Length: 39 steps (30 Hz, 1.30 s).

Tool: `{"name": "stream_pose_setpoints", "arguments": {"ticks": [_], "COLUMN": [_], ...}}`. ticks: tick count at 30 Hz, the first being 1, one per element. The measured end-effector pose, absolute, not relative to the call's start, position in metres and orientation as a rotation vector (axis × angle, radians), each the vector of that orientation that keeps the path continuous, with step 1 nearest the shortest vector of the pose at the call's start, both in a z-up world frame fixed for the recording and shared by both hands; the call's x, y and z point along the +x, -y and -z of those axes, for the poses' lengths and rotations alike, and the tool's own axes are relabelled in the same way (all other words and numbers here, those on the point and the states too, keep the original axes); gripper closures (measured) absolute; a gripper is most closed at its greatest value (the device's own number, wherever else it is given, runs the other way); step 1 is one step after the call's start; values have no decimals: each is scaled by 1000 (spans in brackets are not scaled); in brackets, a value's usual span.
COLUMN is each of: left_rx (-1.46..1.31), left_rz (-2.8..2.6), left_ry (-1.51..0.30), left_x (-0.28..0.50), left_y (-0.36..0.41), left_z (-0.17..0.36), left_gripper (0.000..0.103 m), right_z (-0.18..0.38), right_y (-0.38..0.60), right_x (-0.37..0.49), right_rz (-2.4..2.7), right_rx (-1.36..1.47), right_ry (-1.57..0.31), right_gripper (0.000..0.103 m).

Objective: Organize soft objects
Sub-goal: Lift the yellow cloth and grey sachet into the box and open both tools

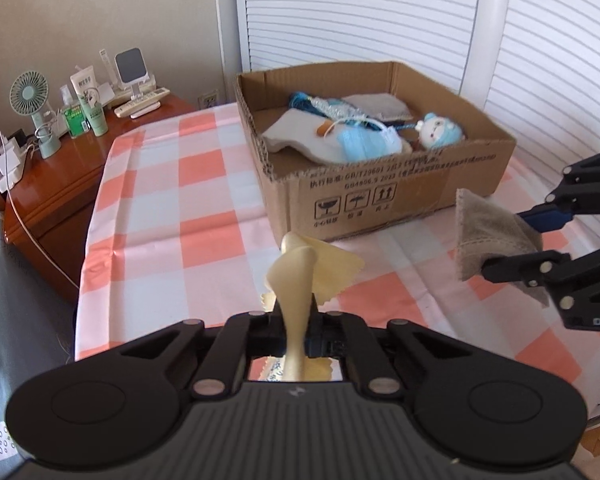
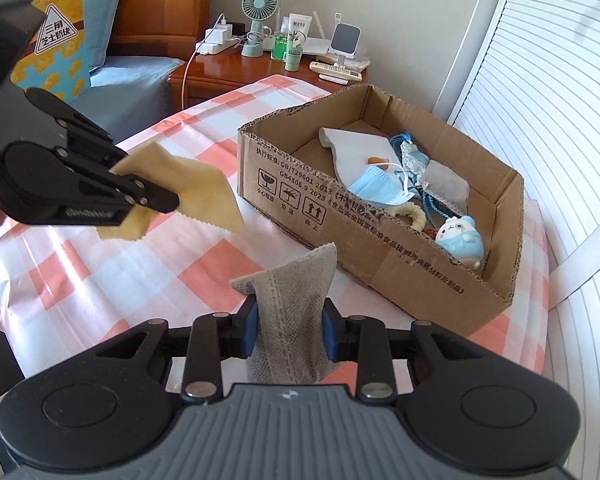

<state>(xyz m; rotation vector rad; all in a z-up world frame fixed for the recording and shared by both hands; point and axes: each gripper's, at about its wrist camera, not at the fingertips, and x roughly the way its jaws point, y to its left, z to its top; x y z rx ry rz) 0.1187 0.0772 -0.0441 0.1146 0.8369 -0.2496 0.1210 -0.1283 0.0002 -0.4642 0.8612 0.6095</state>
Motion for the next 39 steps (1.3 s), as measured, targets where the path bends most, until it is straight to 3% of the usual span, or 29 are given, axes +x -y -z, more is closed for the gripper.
{"name": "stream_pose_setpoints", "arguments": {"ticks": [13, 20, 22, 23, 24, 25, 26, 39], "left_rx": [144, 135, 133, 132, 128, 124, 118, 19], "left_rz": [340, 329, 309, 295, 278, 257, 239, 89], "left_ry": [-694, -642, -646, -647, -645, -640, -623, -564], "left_x": [133, 182, 195, 199, 201, 202, 200, 146], "left_y": [-60, -34, -30, -28, -28, -28, -30, -67], "left_z": [-37, -47, -42, -38, -34, -31, -28, -22], "left_gripper": [98, 97, 88, 76, 47, 29, 4, 1], "right_z": [-43, -68, -71, -73, -73, -74, -74, -67], "right_y": [148, 161, 163, 165, 166, 167, 168, 141], "right_x": [123, 142, 149, 153, 157, 160, 164, 229], "right_rz": [-573, -520, -506, -498, -494, -490, -485, -501], "right_rx": [-420, -392, -380, -374, -369, -364, -356, -277], "right_ry": [-798, -740, -734, -733, -732, -731, -732, -761], "right_gripper": [67, 67, 67, 67, 67, 67, 67, 67]}}
